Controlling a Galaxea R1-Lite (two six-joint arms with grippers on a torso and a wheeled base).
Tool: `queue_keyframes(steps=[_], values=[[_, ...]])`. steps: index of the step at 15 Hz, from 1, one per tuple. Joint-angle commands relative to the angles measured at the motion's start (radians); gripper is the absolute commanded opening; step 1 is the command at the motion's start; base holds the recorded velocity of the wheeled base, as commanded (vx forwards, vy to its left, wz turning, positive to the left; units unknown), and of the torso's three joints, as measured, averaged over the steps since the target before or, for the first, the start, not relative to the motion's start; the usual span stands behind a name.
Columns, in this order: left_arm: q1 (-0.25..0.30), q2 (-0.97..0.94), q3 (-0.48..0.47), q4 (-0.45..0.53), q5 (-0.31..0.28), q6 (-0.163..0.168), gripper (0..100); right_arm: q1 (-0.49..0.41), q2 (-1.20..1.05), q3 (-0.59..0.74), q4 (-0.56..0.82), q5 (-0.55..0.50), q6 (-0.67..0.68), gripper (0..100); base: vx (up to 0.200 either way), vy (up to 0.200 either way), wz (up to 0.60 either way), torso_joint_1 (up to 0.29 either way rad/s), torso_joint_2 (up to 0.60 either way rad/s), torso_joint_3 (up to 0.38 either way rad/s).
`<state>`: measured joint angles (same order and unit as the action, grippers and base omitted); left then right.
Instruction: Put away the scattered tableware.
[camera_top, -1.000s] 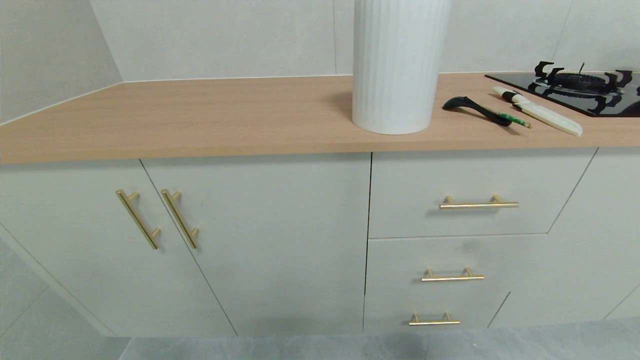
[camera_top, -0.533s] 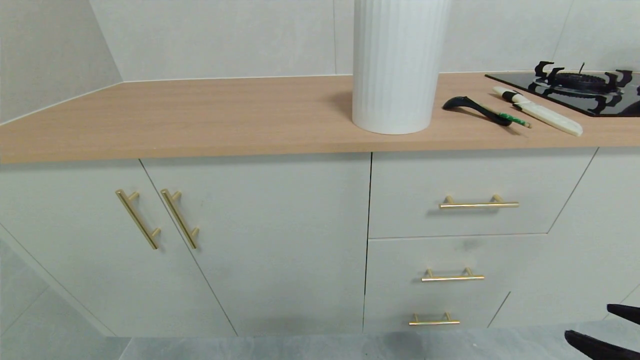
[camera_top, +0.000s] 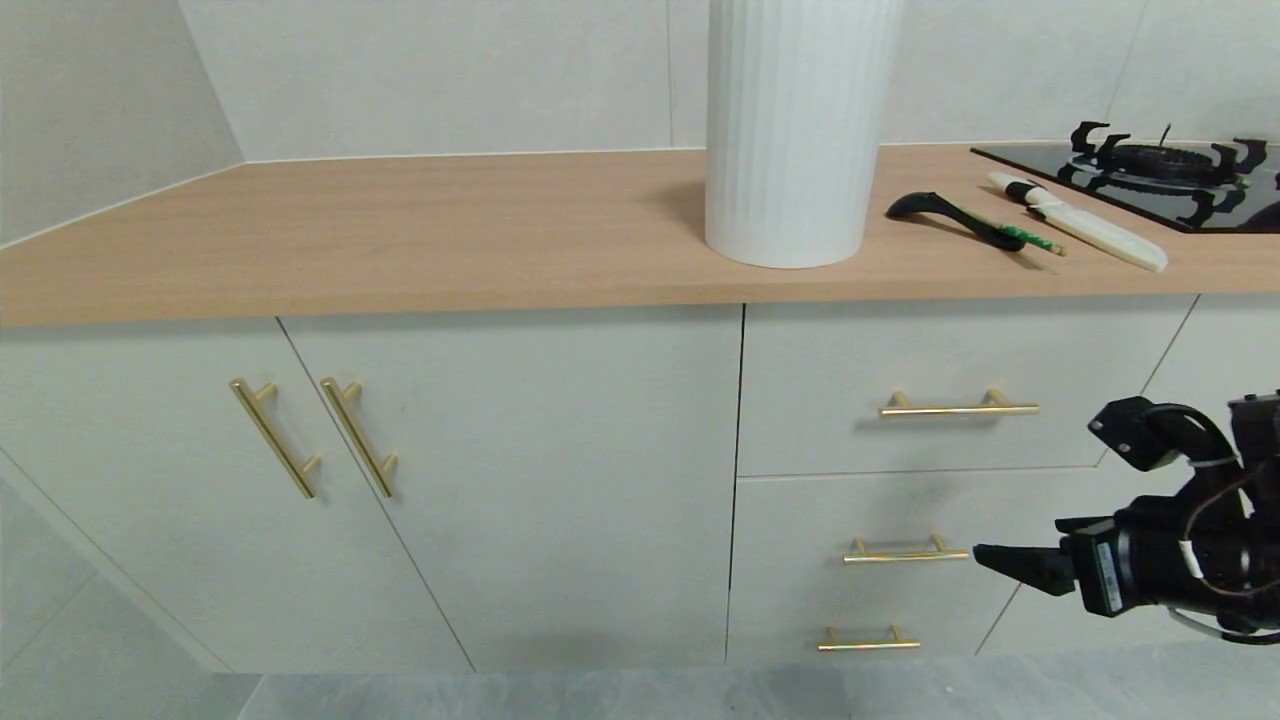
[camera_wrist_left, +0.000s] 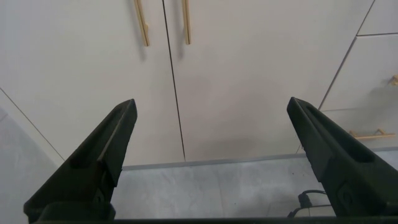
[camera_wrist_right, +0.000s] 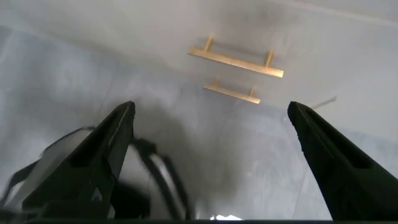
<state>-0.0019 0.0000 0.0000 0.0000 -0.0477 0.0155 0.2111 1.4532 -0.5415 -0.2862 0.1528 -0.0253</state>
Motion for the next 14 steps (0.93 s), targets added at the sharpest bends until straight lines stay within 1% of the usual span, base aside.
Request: queue_keyframes(steps=[1, 4, 7, 9, 11, 13, 14], values=[[0.0, 0.002, 0.0, 0.0, 0.0, 0.0, 100, 0.022, 0.15, -0.002, -0.05, -0.033, -0.005, 100, 0.0, 0.0, 0.0, 0.0, 0.0, 0.0], [0.0, 0.002, 0.0, 0.0, 0.0, 0.0, 100, 0.021, 0.245, 0.003, -0.125, -0.042, -0.005, 100, 0.0, 0.0, 0.0, 0.0, 0.0, 0.0], [0.0, 0.002, 0.0, 0.0, 0.0, 0.0, 100, 0.022, 0.36, 0.025, -0.257, -0.053, 0.004, 100, 0.0, 0.0, 0.0, 0.0, 0.0, 0.0], [0.0, 0.002, 0.0, 0.0, 0.0, 0.0, 100, 0.019, 0.457, 0.048, -0.392, -0.096, 0.004, 100, 0.0, 0.0, 0.0, 0.0, 0.0, 0.0], [0.0, 0.002, 0.0, 0.0, 0.0, 0.0, 100, 0.021, 0.552, 0.064, -0.564, -0.157, 0.007, 100, 0.0, 0.0, 0.0, 0.0, 0.0, 0.0], [0.0, 0.002, 0.0, 0.0, 0.0, 0.0, 100, 0.022, 0.627, 0.069, -0.679, -0.177, 0.028, 100, 0.0, 0.0, 0.0, 0.0, 0.0, 0.0], [0.0, 0.002, 0.0, 0.0, 0.0, 0.0, 100, 0.022, 0.645, 0.069, -0.709, -0.18, 0.036, 100, 0.0, 0.0, 0.0, 0.0, 0.0, 0.0]])
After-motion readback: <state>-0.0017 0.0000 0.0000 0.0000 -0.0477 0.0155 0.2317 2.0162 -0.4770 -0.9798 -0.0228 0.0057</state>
